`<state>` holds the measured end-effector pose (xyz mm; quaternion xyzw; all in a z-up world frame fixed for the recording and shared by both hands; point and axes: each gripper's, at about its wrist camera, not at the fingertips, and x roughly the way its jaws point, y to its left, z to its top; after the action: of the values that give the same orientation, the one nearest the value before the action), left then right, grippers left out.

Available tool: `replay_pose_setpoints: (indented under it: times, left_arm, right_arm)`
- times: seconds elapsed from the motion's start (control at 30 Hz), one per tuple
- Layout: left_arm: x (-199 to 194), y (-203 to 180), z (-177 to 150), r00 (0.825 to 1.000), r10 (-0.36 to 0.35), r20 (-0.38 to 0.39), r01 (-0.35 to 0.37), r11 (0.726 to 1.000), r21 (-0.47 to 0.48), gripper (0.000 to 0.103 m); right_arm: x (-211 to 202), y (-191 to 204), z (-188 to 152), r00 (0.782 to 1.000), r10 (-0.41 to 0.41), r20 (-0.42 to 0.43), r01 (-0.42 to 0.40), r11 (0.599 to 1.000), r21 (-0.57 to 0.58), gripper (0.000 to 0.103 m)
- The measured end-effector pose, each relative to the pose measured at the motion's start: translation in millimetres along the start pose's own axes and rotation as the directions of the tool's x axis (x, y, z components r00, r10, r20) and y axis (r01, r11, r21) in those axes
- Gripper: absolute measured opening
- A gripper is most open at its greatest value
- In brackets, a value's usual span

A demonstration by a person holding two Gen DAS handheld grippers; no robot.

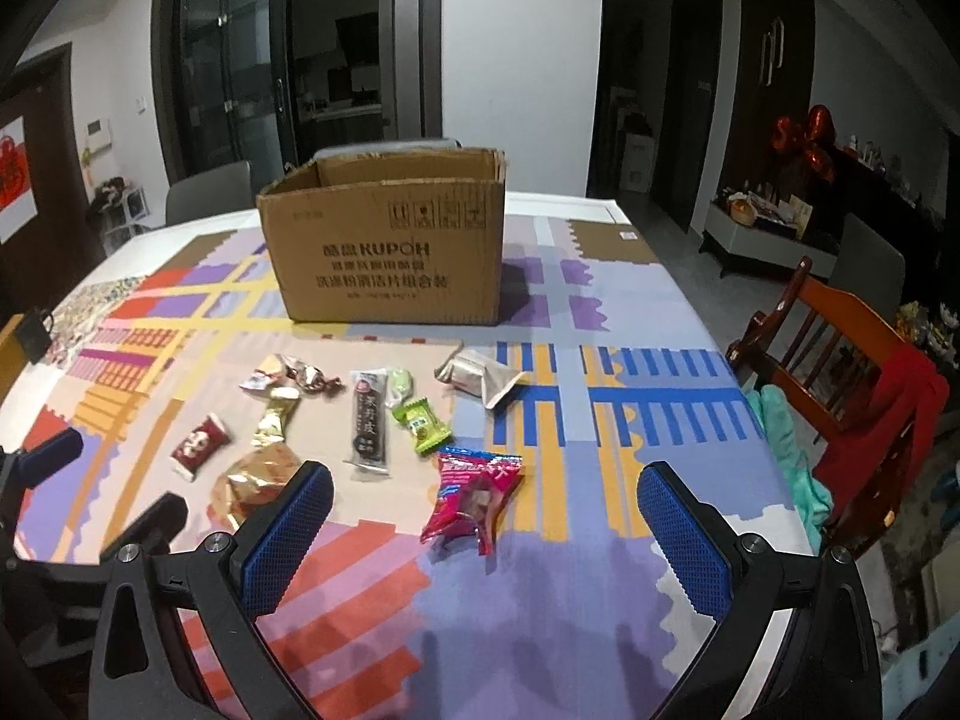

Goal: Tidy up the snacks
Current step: 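Grasp the gold biscuit pack with the left tool while the right tool grasps the pink candy bag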

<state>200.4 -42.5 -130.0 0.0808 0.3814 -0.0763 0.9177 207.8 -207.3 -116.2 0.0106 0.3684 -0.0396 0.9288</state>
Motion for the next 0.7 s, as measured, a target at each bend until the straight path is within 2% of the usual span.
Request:
replay_pose_setpoints:
  times: [0.43,0.7]
  left_arm:
    - [61.2,-3.8,-3.9,0.997,-0.019,-0.075,0.022,0.999,0.038,0.092]
    - [82.0,-6.0,-8.2,0.992,-0.045,-0.114,0.050,0.998,0.037,0.083]
  right_arm:
    - [66.7,4.3,-6.0,0.993,-0.023,-0.116,0.022,1.000,-0.006,0.102]
    - [95.2,4.3,-12.5,0.984,-0.014,-0.179,0.014,1.000,0.001,0.094]
